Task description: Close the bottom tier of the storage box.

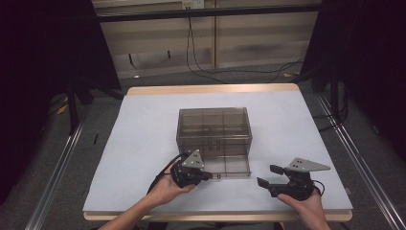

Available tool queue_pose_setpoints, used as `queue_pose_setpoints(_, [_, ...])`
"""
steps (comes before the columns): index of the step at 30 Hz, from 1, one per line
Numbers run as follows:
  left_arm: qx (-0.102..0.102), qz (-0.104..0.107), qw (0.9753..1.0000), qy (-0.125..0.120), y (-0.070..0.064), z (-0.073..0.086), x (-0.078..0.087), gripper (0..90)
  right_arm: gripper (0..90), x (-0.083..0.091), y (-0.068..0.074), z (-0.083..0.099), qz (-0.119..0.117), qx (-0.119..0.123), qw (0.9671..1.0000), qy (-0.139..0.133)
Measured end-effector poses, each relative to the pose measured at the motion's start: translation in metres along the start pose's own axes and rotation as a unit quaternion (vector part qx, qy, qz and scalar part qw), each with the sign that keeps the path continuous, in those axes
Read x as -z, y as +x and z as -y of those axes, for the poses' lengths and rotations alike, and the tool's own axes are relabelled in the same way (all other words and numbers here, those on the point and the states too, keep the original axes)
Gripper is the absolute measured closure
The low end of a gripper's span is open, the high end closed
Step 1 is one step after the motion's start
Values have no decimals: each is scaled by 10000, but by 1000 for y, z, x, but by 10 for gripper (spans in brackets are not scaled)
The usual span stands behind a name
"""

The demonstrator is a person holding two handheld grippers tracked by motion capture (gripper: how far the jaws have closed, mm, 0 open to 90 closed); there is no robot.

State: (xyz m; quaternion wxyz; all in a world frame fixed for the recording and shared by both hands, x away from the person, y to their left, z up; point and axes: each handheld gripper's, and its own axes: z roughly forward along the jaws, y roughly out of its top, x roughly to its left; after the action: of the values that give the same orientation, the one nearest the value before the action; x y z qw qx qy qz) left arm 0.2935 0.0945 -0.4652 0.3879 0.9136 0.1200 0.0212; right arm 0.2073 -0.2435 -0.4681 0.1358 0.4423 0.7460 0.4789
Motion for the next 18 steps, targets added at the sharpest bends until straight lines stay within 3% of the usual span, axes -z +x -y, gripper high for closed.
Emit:
queue_pose_setpoints(8, [52, -41, 10000, -35, 0, -1, -1, 900, 266, -1, 0, 0, -5, 20, 10000, 14])
queue_pose_setpoints(10, [26, -44, 9999, 108, 1, -2, 1, 900, 267, -1, 0, 0, 12, 21, 10000, -8])
queue_pose_setpoints(18, [94, -42, 9999, -44, 1, -1, -2, 900, 261, -1, 1, 0, -39, 57, 10000, 20])
